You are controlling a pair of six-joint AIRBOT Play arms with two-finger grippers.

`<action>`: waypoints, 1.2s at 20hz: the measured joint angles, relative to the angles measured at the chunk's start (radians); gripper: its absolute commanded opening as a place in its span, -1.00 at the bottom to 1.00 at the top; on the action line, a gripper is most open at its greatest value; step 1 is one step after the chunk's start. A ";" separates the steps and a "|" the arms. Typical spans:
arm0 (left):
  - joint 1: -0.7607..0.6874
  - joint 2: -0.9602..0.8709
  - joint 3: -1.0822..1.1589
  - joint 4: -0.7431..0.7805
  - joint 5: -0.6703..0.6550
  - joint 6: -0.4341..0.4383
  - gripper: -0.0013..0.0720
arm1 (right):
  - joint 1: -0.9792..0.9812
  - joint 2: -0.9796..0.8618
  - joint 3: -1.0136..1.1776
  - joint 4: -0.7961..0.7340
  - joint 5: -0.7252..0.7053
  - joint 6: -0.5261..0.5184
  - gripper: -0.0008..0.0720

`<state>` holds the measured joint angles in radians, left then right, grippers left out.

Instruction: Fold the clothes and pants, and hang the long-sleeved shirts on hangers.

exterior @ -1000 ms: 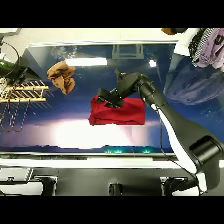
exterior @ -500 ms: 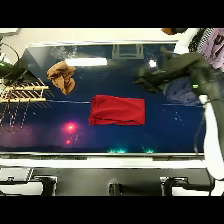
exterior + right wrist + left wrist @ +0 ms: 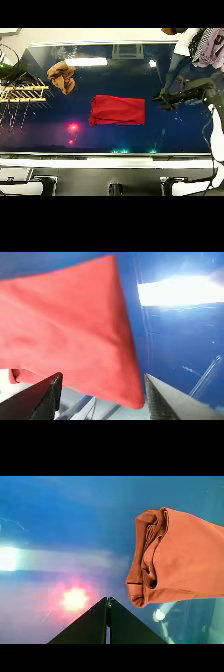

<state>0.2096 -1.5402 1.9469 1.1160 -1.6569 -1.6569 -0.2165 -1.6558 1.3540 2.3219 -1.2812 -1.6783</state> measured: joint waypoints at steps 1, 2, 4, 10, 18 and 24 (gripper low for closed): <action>0.000 0.000 0.000 0.001 0.000 0.001 -0.93 | 0.006 -0.024 -0.012 0.011 0.010 -0.017 0.64; 0.000 -0.001 0.000 0.001 0.000 0.002 -0.93 | 0.012 -0.044 -0.019 0.021 0.021 -0.029 0.64; 0.000 -0.005 0.000 0.002 0.000 0.005 -0.93 | 0.030 -0.082 -0.029 0.042 0.033 -0.051 0.64; 0.000 -0.031 0.000 0.003 0.001 0.007 -0.93 | 0.109 -0.157 -0.037 0.078 0.045 -0.084 0.28; -0.001 -0.042 0.000 0.003 0.000 0.008 -0.93 | 0.154 -0.137 0.027 0.107 0.084 -0.073 -0.89; -0.001 -0.043 0.000 0.003 0.000 0.008 -0.92 | 0.155 -0.118 0.272 0.001 0.150 0.100 -0.89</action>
<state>0.2085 -1.5833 1.9469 1.1191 -1.6569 -1.6493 -0.0612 -1.7737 1.6257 2.3226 -1.1309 -1.5787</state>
